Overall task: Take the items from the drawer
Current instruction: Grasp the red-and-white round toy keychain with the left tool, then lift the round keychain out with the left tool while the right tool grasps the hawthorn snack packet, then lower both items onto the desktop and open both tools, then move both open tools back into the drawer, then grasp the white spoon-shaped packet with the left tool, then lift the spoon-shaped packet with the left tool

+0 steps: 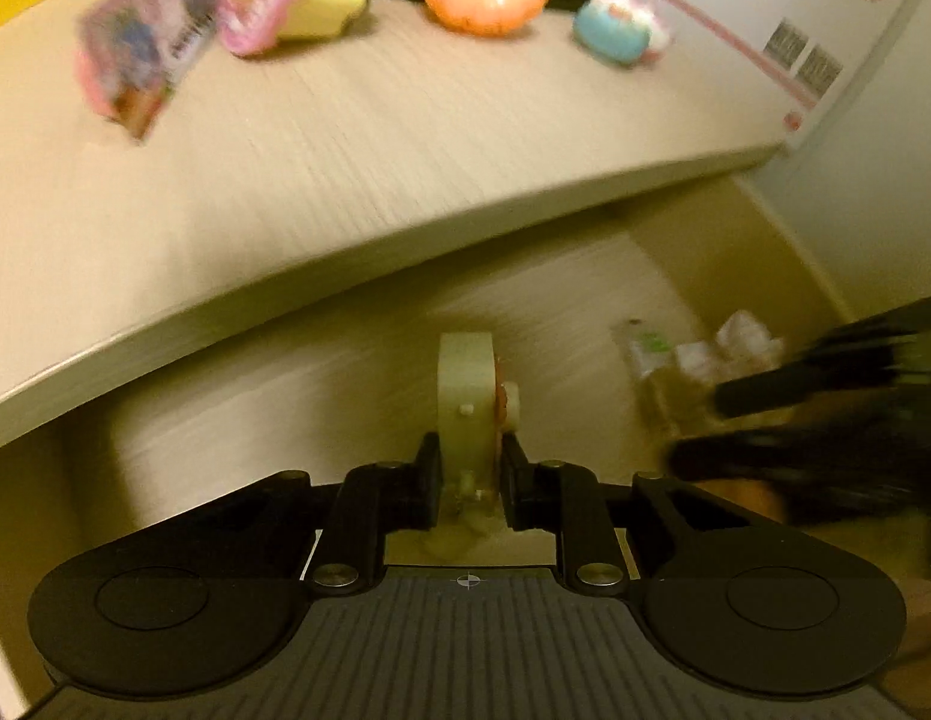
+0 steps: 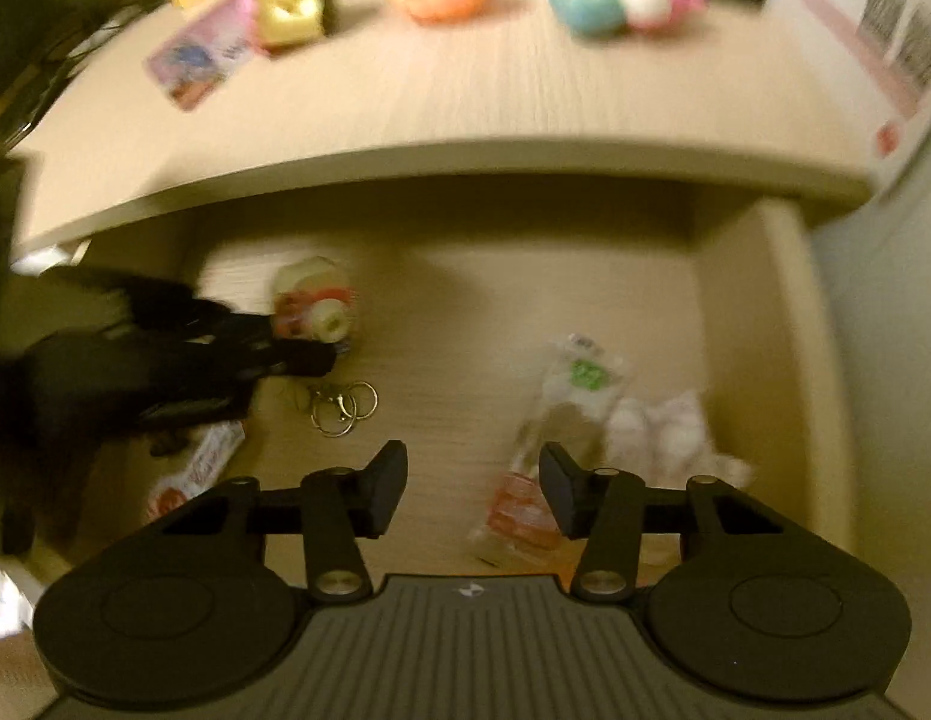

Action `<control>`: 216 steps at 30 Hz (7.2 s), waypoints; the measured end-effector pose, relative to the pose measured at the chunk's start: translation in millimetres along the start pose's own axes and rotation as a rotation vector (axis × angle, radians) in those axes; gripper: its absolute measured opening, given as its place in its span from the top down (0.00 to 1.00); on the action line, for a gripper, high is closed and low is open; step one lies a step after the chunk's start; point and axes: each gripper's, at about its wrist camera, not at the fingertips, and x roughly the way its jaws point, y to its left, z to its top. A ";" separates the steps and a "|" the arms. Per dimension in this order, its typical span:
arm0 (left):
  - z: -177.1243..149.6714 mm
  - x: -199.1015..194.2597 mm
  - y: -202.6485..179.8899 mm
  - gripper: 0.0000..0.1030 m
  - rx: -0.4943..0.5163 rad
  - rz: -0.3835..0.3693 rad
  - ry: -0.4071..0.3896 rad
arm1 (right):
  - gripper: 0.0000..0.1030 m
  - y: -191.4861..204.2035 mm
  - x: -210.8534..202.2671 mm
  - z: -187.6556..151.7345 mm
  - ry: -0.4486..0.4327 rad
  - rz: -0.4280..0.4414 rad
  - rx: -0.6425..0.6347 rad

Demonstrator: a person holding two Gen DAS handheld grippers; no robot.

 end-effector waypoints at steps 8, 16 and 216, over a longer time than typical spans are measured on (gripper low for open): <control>-9.9 -46.9 1.4 0.78 -0.086 -0.027 -0.061 | 0.51 -25.5 46.5 17.8 0.187 -0.098 0.119; -20.0 -50.9 -4.1 0.78 -0.089 -0.029 -0.060 | 0.66 -19.0 51.1 30.2 0.169 -0.053 0.088; -13.3 -31.9 39.4 0.90 -0.271 0.035 -0.035 | 0.30 31.2 -9.2 8.9 0.038 -0.162 -0.678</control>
